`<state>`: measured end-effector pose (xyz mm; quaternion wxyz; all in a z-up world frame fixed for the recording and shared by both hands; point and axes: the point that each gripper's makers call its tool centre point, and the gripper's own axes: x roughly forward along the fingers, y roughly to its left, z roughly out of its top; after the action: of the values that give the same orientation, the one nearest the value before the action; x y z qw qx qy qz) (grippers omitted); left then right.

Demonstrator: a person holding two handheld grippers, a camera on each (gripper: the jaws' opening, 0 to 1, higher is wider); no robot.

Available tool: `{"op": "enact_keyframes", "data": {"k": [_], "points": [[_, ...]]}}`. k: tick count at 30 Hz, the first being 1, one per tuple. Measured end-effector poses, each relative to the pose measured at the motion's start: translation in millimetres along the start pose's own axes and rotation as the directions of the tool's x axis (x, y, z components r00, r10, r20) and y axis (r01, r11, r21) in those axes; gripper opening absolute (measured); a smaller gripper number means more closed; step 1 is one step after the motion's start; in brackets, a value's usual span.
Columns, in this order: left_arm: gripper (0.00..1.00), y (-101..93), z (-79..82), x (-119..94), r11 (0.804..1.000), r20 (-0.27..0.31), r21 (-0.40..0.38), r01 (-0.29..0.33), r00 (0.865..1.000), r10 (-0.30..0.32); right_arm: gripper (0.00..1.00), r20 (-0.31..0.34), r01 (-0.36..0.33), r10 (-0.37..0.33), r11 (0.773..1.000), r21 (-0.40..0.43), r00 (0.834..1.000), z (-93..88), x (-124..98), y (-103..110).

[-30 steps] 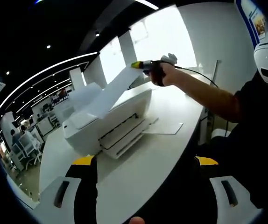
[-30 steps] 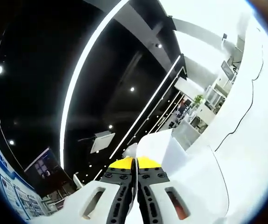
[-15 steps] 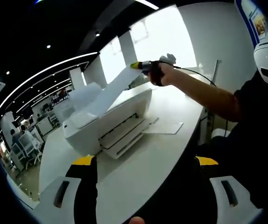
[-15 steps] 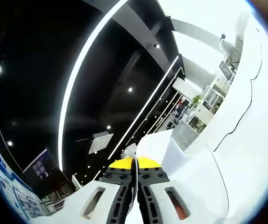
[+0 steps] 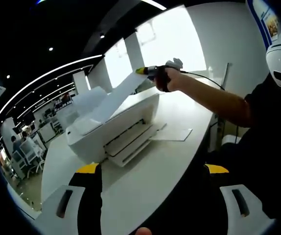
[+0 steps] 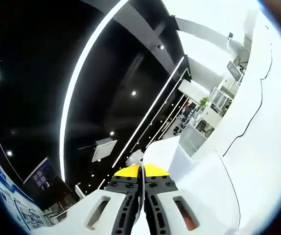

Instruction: Remove the paper from the printer output slot and place it on top of the printer

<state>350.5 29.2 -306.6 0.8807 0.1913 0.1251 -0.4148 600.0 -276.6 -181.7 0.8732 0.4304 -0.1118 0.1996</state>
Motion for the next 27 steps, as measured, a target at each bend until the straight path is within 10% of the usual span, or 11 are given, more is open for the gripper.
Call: {"op": "enact_keyframes", "data": {"k": [27], "points": [[0.87, -0.6, -1.2, 1, 1.0, -0.005, -0.002, 0.002, 1.0, -0.002, 0.0, -0.01, 0.025, -0.024, 0.999, 0.027, 1.0, -8.4, 9, -6]]}}
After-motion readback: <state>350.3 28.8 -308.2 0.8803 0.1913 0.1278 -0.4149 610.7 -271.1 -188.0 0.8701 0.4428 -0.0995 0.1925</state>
